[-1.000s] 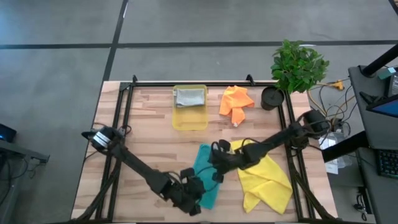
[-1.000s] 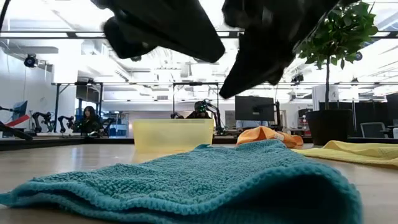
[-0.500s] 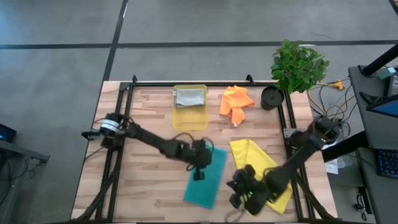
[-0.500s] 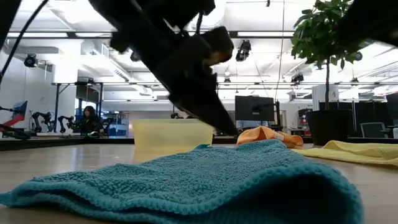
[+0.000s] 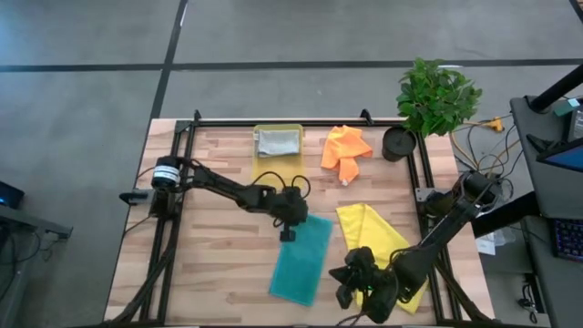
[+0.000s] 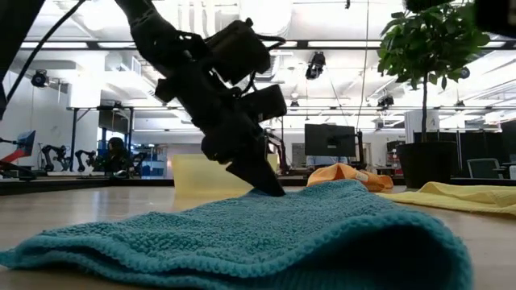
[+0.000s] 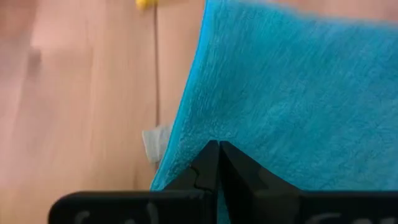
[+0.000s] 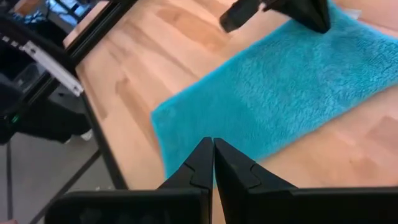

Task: Fold microfiber towels
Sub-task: Fold the light blue microfiber cloth

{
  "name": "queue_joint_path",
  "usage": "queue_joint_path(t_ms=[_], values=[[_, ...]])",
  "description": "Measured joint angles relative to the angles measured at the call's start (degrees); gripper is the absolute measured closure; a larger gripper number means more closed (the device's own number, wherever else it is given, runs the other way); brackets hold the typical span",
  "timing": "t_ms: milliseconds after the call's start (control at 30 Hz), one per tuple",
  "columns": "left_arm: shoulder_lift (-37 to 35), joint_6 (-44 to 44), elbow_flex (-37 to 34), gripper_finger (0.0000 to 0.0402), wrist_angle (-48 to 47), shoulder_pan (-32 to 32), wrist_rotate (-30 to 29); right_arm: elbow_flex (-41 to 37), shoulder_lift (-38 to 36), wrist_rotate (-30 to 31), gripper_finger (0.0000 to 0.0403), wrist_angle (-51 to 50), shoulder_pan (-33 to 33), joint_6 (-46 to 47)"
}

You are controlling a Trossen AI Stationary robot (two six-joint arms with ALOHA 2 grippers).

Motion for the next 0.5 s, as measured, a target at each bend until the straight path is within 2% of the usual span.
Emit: queue_joint_path(t_ms=[133,300,500], values=[[-0.4,-0.4,-2.7,0.0402,0.4,0.4,0.1,0.0,0.0,0.0,0.0394,0.0,-1.7,-0.4],[-0.9,-7.2,-3.0,0.0402,-7.8,0.3,-3.8,0.0,0.0,0.0,0.0394,0.0,-3.9,-2.3],[-5.8,-7.4,-3.5,0.0402,-10.6,-0.2,-6.7,0.0,0.0,0.0,0.0394,0.0,-6.8,-5.8]])
